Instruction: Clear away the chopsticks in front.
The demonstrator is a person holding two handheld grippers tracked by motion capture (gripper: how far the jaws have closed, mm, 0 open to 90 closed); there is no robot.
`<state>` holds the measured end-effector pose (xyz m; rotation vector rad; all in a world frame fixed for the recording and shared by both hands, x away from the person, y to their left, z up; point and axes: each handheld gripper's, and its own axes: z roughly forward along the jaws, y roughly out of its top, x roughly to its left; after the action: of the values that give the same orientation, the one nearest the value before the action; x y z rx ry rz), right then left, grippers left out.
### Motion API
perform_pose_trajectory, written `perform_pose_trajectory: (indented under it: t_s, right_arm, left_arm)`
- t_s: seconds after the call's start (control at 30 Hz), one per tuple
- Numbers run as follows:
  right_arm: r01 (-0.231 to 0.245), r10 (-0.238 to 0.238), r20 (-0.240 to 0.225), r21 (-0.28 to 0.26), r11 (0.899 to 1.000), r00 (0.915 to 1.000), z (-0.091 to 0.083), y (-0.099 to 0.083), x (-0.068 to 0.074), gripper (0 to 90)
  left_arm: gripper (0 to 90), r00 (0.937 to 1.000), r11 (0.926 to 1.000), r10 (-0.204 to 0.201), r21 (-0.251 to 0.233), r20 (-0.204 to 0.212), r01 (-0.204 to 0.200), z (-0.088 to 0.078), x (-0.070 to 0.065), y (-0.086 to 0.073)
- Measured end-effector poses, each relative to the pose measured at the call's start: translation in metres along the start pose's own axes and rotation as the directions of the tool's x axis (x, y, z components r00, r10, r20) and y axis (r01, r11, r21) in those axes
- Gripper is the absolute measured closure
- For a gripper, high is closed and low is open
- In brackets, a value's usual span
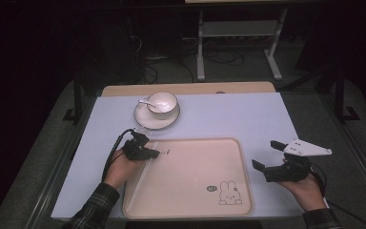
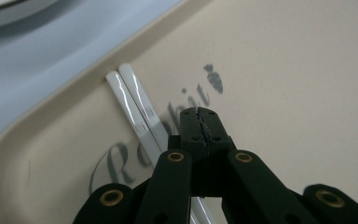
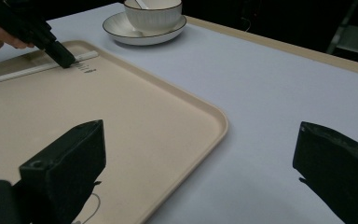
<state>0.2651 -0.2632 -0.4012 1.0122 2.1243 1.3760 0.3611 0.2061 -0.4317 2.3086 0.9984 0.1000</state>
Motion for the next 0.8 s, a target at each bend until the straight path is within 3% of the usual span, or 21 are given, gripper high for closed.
perform_pose_trajectory:
  t_s: [0.53, 0.8]
  right_arm:
    - [0.001, -0.001, 0.001, 0.000, 1.000, 1.0000, 0.000, 0.000, 0.000, 1.8]
    - [0.007, -0.007, 0.001, 0.000, 1.000, 1.0000, -0.001, 0.000, 0.001, 1.8]
  left_arm:
    - [89.5, 0.9987, 0.9990, -0.045, 0.008, -0.024, 0.045, -0.024, 0.009, -0.028]
    - [88.7, 0.9986, 0.9990, -0.044, 0.006, -0.028, 0.044, -0.024, 0.009, -0.028]
